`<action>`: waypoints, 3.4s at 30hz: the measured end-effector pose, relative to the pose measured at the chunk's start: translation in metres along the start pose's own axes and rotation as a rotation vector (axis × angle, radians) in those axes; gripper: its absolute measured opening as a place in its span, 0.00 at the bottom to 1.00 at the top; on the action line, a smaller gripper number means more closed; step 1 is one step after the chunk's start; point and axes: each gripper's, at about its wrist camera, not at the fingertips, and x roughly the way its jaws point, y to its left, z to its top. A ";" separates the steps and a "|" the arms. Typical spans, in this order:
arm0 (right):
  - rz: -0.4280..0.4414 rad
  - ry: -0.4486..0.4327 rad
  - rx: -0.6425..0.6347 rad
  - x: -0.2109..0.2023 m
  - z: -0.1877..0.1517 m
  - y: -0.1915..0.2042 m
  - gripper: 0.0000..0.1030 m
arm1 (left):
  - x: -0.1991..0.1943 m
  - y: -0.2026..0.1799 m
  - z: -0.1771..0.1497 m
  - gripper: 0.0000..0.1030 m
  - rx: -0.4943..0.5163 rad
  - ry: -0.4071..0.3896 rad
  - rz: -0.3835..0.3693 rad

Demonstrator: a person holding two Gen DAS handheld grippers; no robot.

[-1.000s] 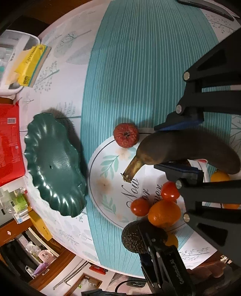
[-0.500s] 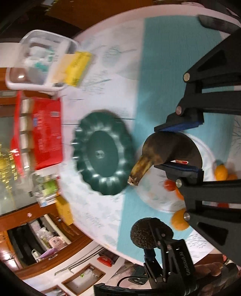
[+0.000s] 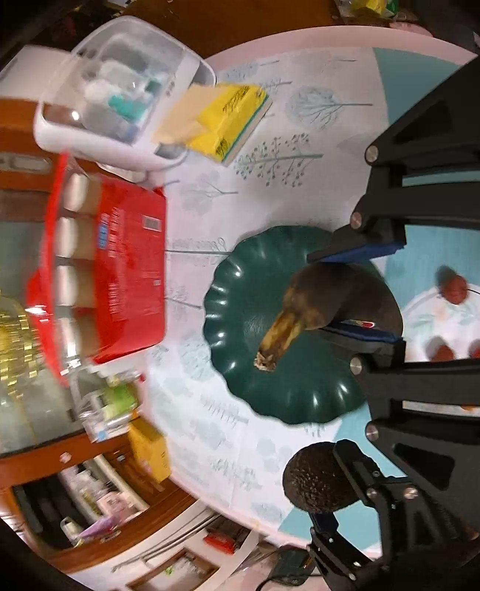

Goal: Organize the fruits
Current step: 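Carry avocado and banana onto the green plate and open both tools, then move both tools back toward the white plate, then grasp the large orange with the left tool while the right tool grasps a tangerine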

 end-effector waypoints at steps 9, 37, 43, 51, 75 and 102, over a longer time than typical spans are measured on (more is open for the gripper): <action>-0.087 0.110 -0.018 0.086 0.040 0.009 0.30 | 0.081 0.007 0.026 0.59 -0.023 0.034 -0.011; 0.047 0.003 0.025 0.054 0.029 0.005 0.46 | 0.038 -0.003 0.019 0.89 0.000 -0.030 0.084; 0.059 -0.040 0.023 0.009 0.015 0.006 0.46 | -0.008 -0.006 0.004 0.90 0.002 -0.090 0.082; 0.062 -0.101 -0.004 -0.055 -0.017 0.013 0.46 | -0.073 -0.014 -0.026 0.90 0.006 -0.169 0.094; 0.071 -0.168 0.006 -0.158 -0.161 0.032 0.49 | -0.155 -0.036 -0.146 0.90 0.127 -0.144 0.096; 0.038 0.122 0.278 -0.056 -0.284 0.066 0.48 | -0.034 0.038 -0.202 0.89 0.248 0.152 -0.112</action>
